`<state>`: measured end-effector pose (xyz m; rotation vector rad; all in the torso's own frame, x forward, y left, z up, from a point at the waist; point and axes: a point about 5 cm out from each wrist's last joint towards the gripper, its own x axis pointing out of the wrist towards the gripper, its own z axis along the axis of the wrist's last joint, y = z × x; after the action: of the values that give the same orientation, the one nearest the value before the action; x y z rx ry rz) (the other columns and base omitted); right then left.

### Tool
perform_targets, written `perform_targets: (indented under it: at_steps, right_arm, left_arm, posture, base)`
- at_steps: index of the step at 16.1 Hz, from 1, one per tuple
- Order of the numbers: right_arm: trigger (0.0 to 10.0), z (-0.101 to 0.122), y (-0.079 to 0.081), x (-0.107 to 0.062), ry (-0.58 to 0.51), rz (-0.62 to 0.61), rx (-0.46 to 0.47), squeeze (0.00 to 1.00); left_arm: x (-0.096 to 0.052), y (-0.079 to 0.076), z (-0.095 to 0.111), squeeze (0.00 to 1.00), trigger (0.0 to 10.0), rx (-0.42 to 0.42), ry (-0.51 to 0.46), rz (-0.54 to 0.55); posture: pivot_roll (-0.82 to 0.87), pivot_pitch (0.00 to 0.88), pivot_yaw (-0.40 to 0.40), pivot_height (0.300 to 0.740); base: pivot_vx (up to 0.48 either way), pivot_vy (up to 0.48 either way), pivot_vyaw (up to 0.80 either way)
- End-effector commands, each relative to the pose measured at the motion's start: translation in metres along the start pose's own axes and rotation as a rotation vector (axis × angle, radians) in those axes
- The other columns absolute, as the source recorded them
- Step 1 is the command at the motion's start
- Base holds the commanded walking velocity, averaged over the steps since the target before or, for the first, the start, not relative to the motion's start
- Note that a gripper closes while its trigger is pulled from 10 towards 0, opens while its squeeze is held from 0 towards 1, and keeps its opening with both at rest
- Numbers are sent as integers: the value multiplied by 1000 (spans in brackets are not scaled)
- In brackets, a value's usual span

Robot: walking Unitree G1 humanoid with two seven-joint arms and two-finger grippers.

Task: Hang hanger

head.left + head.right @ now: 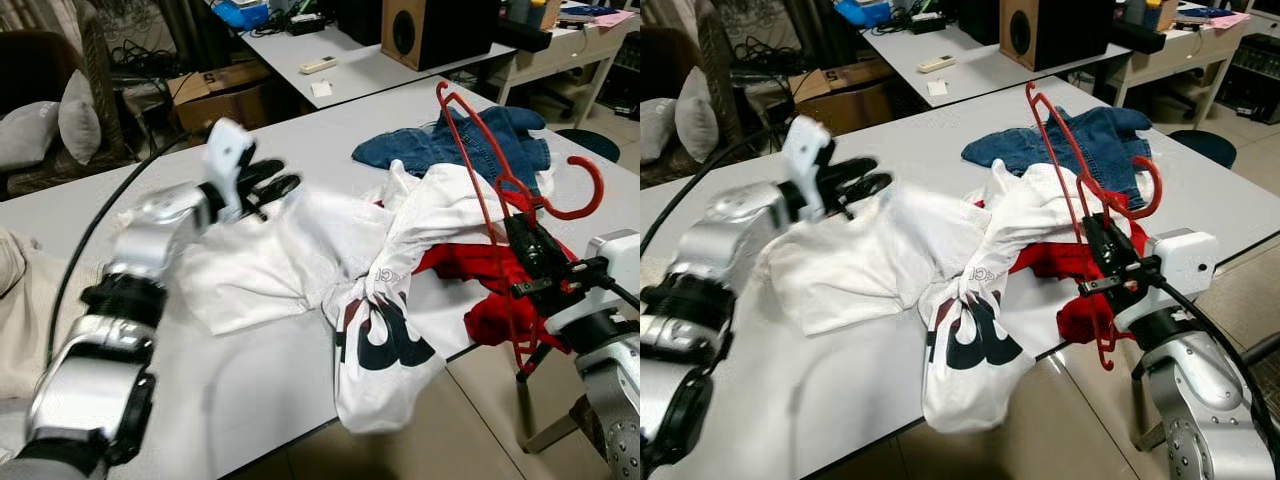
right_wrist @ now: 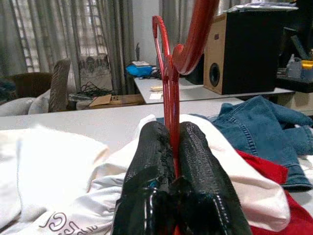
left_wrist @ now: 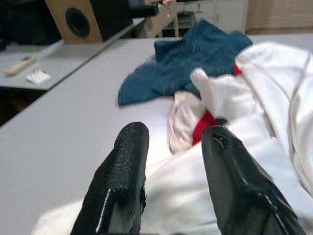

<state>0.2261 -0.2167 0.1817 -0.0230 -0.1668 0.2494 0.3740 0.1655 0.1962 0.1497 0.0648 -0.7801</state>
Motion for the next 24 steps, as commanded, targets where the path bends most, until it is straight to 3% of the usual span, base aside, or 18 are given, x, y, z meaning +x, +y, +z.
perform_targets:
  at_steps: [1, 3, 5, 7, 9, 13, 14, 15, 17, 20, 21, 22, 24]
  right_arm:
    - [10000, 2, 0, -1, -7, 0, -13, 0]
    - [10000, 0, 1, 1, 2, 11, -24, 0]
    - [10000, 1, 0, 0, 11, 2, -25, 0]
    - [10000, -6, 1, -4, 64, -37, -34, 0]
    - [10000, -11, 11, -3, 79, -2, -12, 0]
    - [10000, -12, 21, 12, 83, 84, -9, 0]
    - [10000, -13, 21, 17, 90, 96, -16, 0]
    - [10000, -17, 22, 19, 102, 101, -19, 0]
    - [10000, -23, 31, 27, 131, 129, -10, 0]
    - [10000, -30, 41, 34, 152, 148, 23, 0]
    - [10000, -31, 43, 36, 152, 150, 35, 0]
    - [10000, -33, 45, 37, 151, 156, 37, 0]
    - [10000, -35, 48, 39, 154, 148, 41, 0]
  left_arm:
    - [-7, 0, 5, 1000, 10000, -26, -36, -53]
    - [-6, -11, 7, 1000, 10000, -113, -74, -155]
    - [-3, -7, -2, 1000, 10000, -126, -41, -87]
    - [-10, 10, -22, 1000, 10000, -52, 73, 123]
    - [-33, 29, -41, 1000, 10000, -21, 136, 394]
    - [-73, 39, -67, 1000, 10000, -47, 151, 626]
    - [-80, 40, -70, 537, 10000, -65, 132, 671]
    - [-84, 40, -74, 0, 10000, -67, 137, 694]
    - [-96, 41, -85, 0, 10000, -64, 171, 788]
    - [-110, 46, -102, 0, 10000, -150, 165, 976]
    - [-111, 48, -106, 0, 10000, -183, 165, 999]
    - [-105, 47, -111, 0, 10000, -271, 168, 977]
    - [-96, 43, -119, 0, 10000, -352, 205, 914]
  posture:
    - [-103, 0, 145, 740]
    - [-109, 0, 166, 740]
    - [-116, 0, 187, 740]
    - [-124, 0, 172, 740]
    - [-125, 0, 142, 740]
    - [-106, 0, 97, 740]
    - [-98, 0, 86, 740]
    - [-82, 0, 67, 740]
    - [-74, 0, 55, 740]
    - [-46, 0, 43, 740]
    - [-43, 0, 48, 740]
    - [-40, 0, 53, 740]
    - [-39, 0, 65, 740]
  base:
    - [0, 0, 0]
    - [0, 0, 0]
    - [0, 0, 0]
    - [0, 0, 0]
    - [0, 0, 0]
    - [0, 0, 0]
    - [0, 0, 0]
    - [0, 0, 0]
    - [0, 0, 0]
    - [0, 0, 0]
    - [0, 0, 0]
    - [0, 0, 0]
    - [0, 0, 0]
